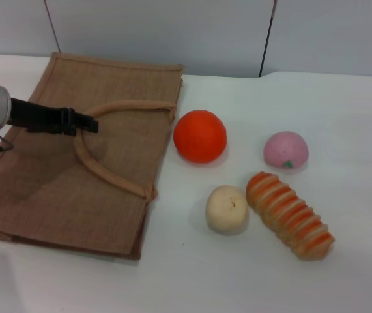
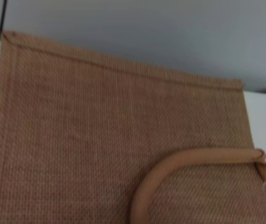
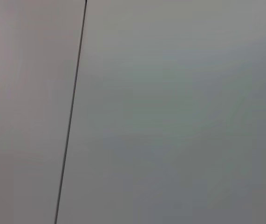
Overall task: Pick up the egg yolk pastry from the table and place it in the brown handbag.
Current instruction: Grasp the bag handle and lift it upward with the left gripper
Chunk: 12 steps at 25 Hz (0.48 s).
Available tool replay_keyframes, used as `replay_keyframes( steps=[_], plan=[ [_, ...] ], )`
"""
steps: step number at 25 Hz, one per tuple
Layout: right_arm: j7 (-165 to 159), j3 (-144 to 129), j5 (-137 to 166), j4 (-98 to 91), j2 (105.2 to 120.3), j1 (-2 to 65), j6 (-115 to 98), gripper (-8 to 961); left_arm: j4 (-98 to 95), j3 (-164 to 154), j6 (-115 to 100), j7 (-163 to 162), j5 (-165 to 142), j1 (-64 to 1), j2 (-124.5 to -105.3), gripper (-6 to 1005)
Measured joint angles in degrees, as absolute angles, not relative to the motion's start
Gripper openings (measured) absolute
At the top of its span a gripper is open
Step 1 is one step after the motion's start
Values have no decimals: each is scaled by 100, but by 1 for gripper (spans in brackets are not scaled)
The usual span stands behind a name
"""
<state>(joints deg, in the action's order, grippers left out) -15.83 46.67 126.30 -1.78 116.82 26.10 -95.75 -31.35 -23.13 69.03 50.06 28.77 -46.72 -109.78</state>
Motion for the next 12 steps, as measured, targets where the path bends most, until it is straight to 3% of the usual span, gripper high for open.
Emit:
replay_keyframes(
  steps=[12],
  plan=[
    [-1591, 4667, 12630, -225, 11680, 2600, -9548, 889, -3366, -2773, 7022, 4397, 3006, -4554, -10924, 544]
  ],
)
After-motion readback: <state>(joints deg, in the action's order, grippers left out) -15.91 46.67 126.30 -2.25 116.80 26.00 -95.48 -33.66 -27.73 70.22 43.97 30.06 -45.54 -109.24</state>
